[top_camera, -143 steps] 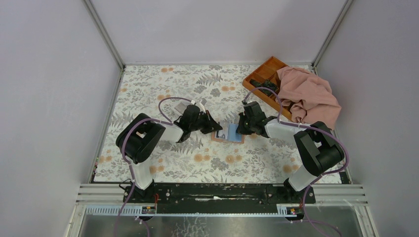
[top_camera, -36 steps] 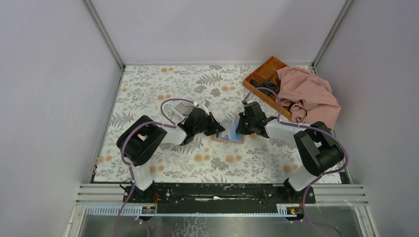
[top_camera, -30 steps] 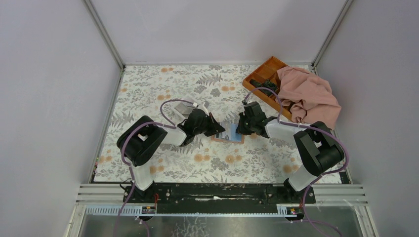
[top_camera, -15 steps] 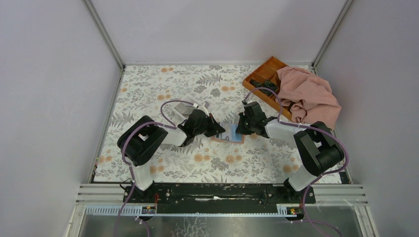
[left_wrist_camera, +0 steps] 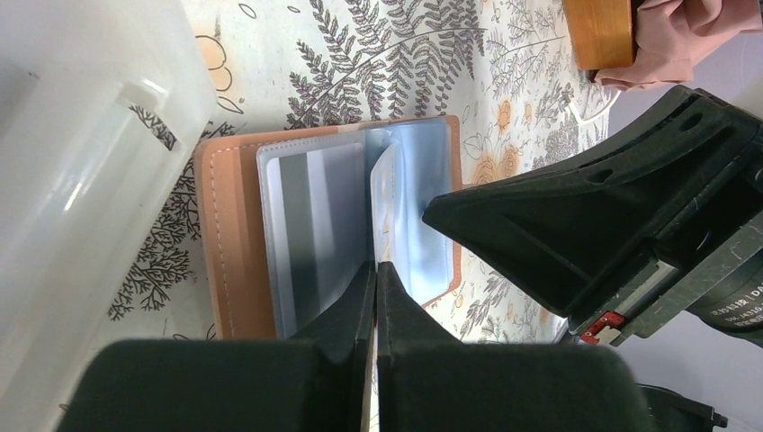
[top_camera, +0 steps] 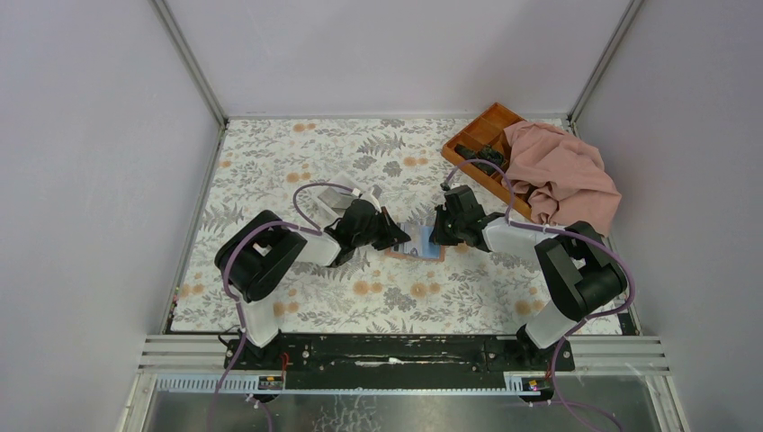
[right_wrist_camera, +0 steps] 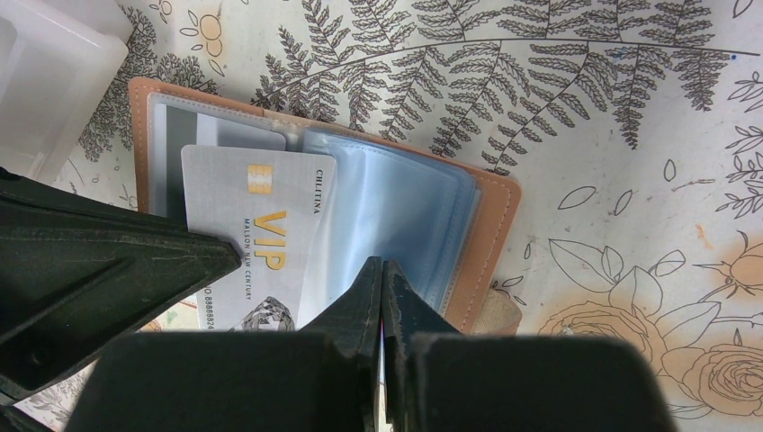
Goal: Put the credit cards into the card holder
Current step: Insert the credit card into the card holder, then pick up the credit card from the storage box.
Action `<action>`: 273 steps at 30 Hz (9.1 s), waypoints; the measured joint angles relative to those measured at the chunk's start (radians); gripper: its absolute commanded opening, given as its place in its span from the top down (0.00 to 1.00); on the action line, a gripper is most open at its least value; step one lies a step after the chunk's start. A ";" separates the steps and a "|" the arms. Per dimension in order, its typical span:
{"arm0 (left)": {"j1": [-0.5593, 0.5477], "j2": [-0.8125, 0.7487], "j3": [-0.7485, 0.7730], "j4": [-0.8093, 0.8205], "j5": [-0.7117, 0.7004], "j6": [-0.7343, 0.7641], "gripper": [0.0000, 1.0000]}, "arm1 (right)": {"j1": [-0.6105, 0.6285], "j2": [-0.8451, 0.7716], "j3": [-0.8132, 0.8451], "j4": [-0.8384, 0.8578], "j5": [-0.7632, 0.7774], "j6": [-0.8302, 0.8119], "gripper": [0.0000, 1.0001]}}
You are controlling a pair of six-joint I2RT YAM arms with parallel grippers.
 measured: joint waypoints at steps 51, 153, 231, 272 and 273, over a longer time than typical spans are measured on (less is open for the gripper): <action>-0.022 0.029 0.060 -0.078 -0.008 0.023 1.00 | 0.000 0.000 0.000 0.000 -0.001 0.000 1.00; -0.095 -0.135 0.213 -0.654 -0.364 0.285 0.70 | -0.001 -0.031 -0.008 -0.100 0.019 -0.005 1.00; -0.182 -0.622 0.083 -0.680 -0.676 0.264 0.39 | -0.001 -0.321 0.135 -0.155 0.003 -0.137 0.46; -0.074 -0.797 -0.162 -0.617 -1.041 0.027 0.04 | 0.234 0.442 0.856 0.057 -0.083 -0.312 0.22; -0.060 -0.800 -0.166 -0.619 -1.040 0.014 0.04 | 0.235 0.463 0.878 0.031 -0.074 -0.320 0.23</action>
